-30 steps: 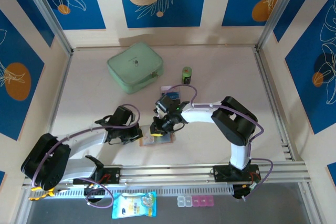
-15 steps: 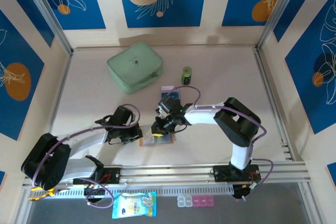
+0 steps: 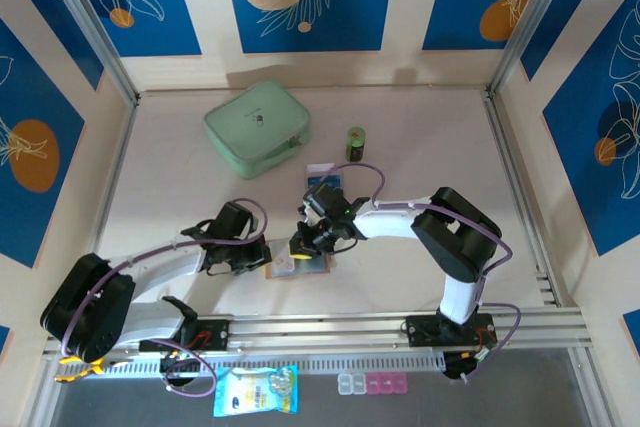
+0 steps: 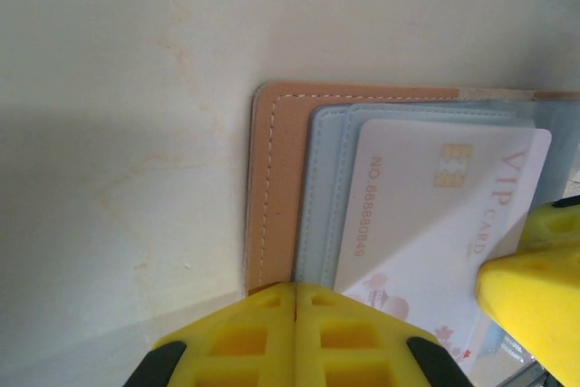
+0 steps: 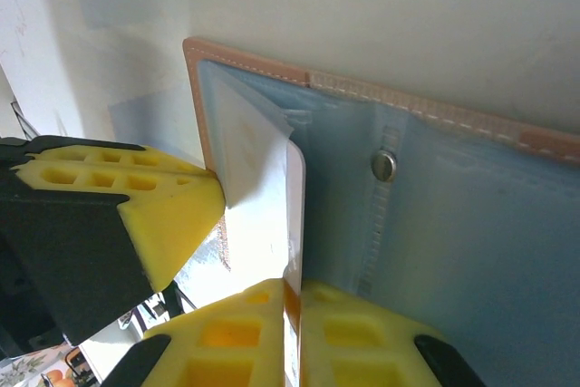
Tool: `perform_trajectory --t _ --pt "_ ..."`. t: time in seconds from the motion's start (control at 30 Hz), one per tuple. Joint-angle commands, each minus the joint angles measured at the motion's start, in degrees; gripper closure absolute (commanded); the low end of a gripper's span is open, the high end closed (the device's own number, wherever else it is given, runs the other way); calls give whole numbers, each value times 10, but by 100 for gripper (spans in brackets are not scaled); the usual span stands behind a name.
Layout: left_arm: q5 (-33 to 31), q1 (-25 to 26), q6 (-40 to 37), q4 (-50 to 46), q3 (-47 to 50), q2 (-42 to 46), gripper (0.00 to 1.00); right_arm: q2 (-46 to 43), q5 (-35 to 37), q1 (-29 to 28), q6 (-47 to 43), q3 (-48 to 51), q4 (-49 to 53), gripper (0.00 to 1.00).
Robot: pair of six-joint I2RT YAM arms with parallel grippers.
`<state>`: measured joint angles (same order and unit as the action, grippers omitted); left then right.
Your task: Take the credit cards out of the card holder
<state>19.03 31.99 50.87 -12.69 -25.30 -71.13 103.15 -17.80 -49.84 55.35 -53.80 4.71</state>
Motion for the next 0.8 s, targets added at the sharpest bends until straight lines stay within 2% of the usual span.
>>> perform_trajectory --t 0.0,0.43,0.77 --pt "-6 -5 -9 -30 -3 -10 98 -22 14 4 -9 9 37 89" --pt "-5 -4 -6 -27 -3 -6 97 -40 37 10 -28 15 71 89" --pt "31 -4 14 -5 -24 35 92 -11 -17 5 -25 10 14 89"
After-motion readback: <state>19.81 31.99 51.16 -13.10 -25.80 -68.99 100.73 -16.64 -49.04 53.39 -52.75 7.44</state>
